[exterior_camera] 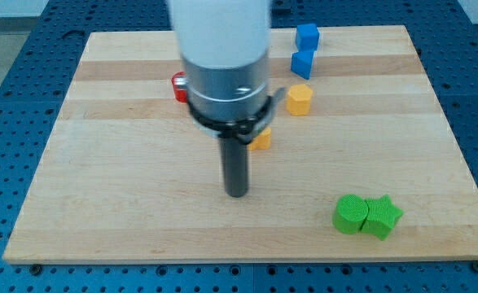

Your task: Slide the green star along with the green circle to the bottom center

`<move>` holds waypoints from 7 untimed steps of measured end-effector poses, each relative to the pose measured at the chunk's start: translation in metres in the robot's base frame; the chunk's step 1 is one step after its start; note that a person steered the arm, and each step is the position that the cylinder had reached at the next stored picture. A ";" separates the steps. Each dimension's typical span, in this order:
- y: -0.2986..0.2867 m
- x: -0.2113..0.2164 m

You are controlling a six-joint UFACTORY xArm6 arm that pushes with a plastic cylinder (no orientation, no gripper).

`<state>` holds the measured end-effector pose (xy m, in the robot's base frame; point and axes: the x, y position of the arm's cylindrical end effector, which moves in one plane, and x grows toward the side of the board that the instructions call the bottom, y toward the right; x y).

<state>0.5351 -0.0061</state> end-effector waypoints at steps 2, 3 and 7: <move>0.050 -0.004; 0.094 -0.004; 0.248 0.063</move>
<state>0.5982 0.2423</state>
